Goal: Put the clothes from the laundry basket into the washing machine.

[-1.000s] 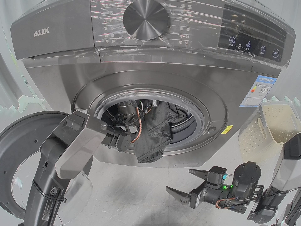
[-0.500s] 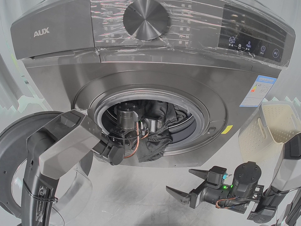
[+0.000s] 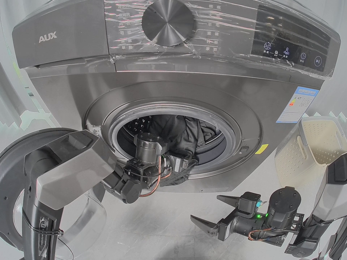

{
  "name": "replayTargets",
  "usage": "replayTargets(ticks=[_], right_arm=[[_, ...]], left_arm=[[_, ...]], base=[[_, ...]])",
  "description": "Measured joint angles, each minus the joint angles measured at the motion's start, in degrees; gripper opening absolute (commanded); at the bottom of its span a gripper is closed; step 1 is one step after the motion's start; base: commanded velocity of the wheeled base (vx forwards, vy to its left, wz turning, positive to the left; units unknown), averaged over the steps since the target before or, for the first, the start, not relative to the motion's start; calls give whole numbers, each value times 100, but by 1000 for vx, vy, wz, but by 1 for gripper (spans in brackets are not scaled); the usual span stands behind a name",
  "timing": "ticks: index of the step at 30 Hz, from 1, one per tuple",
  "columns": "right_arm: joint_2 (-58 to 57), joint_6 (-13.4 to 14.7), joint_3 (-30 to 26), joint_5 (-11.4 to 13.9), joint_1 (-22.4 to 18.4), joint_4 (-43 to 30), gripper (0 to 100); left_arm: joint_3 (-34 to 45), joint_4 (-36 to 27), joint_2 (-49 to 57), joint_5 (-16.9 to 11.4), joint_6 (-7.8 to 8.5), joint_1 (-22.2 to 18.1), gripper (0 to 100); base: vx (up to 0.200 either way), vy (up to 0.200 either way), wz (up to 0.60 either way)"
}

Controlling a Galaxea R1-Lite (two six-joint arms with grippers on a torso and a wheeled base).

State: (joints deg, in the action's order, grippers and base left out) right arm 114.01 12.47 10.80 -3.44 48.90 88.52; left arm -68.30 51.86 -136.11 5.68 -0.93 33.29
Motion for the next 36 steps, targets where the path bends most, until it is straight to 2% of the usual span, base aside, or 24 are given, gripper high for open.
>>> replayTargets(ticks=[1, 2, 12, 18, 26, 36], right_arm=[[0, 0, 0, 0, 5, 2, 100], [0, 0, 0, 0, 5, 0, 100], [0, 0, 9, 0, 11, 0, 100], [0, 0, 22, 0, 16, 5, 100], [0, 0, 33, 0, 13, 5, 100], [-6, 0, 38, 0, 13, 5, 100]], left_arm=[[-7, 48, -59, 1, 2, -2, 100], [-27, 85, -102, 1, 0, -5, 0], [-230, 129, -405, 9, -13, -33, 0], [-579, 160, -463, 56, -126, -35, 0], [-1930, 406, -599, 349, -396, -121, 0], [-3541, 641, -1078, 641, -475, -226, 0]], base=[[0, 0, 0], [0, 0, 0], [0, 0, 0], [0, 0, 0], [0, 0, 0], [0, 0, 0]])
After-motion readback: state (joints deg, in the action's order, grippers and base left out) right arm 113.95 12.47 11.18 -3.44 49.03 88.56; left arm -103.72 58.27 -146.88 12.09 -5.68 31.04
